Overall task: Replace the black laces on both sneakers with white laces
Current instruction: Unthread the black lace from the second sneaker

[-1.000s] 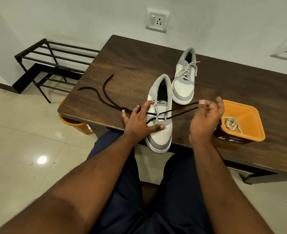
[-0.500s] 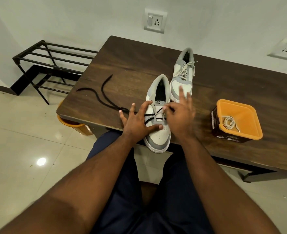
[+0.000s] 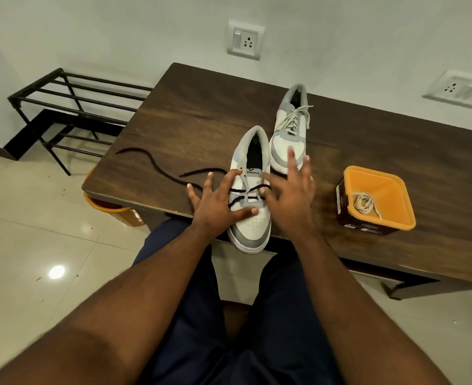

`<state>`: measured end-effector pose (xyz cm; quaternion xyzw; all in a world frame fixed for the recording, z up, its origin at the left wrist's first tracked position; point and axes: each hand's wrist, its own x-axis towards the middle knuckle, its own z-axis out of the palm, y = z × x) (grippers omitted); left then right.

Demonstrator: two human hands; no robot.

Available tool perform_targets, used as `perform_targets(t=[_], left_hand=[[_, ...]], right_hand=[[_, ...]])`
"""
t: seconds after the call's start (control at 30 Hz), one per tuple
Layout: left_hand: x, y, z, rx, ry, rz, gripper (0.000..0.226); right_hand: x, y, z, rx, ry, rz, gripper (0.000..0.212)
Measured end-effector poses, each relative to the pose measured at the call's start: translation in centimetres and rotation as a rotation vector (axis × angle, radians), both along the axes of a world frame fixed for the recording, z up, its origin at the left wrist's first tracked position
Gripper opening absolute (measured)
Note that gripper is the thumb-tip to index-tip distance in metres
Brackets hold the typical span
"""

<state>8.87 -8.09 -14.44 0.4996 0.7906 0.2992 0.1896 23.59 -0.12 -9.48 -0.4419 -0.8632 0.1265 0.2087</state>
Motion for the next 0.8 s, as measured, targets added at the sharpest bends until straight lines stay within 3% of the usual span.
perform_targets(t=[0.1,0.23,0.33,0.47,0.53,0.6,0.67,0.8], left_hand=[[0.0,-0.1,0.1,0.001,0.019,-0.012,0.091],[0.1,0.0,0.0,0.007,-0.011,0.007,0.093],[0.1,0.1,-0.1,0.013,-0.047,0.021,0.093],[0.1,0.0,-0.2,0.01,-0.059,0.01,0.093],[0.0,0.0,-0.2,0.004,-0.065,0.008,0.092],[0.0,0.0,-0.3,0.009,-0.066,0.008,0.092],[0.1,0.0,-0.3,0.011,-0.057,0.004,0.093],[0.2,0.0,-0.1,0.0,-0.035,0.003,0.093]], right_hand=[[-1.8,-0.8,-1.2,0.016,-0.216,0.053,0.022],[-2.1,-0.2,-0.3,0.043,-0.145,0.017,0.017],[-0.7,0.6,1.4,0.052,0.193,-0.103,0.015],[2.3,3.3,4.2,0.024,0.926,-0.451,0.01],[2.9,3.9,4.6,0.005,1.038,-0.535,0.008],[2.6,3.5,4.1,-0.076,0.869,-0.504,0.009],[2.0,2.4,2.5,-0.041,0.544,-0.42,0.029],[-0.5,-0.3,0.5,0.164,-0.015,0.021,0.02]])
